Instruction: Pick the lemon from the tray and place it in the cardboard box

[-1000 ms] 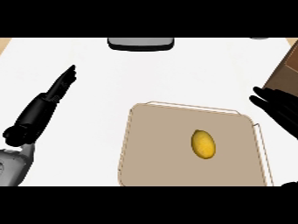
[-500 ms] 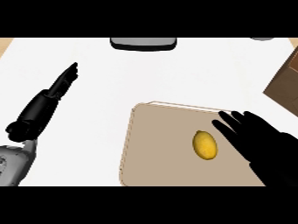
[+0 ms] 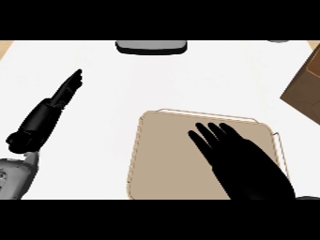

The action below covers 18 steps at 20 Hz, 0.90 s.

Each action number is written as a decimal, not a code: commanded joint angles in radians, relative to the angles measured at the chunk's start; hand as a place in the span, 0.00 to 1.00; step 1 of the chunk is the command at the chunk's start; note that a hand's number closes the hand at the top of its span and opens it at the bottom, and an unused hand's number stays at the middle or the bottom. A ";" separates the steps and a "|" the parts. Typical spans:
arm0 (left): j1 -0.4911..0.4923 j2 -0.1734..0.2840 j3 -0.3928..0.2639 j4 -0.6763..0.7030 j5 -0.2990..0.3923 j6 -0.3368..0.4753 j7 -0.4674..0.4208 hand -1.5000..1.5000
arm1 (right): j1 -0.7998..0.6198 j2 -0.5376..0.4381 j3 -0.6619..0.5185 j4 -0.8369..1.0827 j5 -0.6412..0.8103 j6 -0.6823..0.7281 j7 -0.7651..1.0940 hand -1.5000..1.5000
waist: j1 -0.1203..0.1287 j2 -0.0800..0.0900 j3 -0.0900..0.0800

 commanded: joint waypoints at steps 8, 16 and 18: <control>0.051 -0.041 0.003 -0.022 -0.052 0.002 -0.025 0.50 | 0.009 0.097 0.029 0.143 0.188 0.056 0.072 0.00 | -0.009 0.000 0.002; 0.056 -0.035 0.045 -0.051 -0.045 -0.046 0.001 0.50 | 0.057 0.161 0.040 0.282 0.336 0.063 -0.019 0.00 | -0.006 0.001 0.002; 0.007 -0.044 0.075 0.049 -0.071 -0.041 -0.046 0.50 | 0.064 0.180 0.029 0.323 0.376 0.044 -0.073 0.00 | -0.010 0.003 0.002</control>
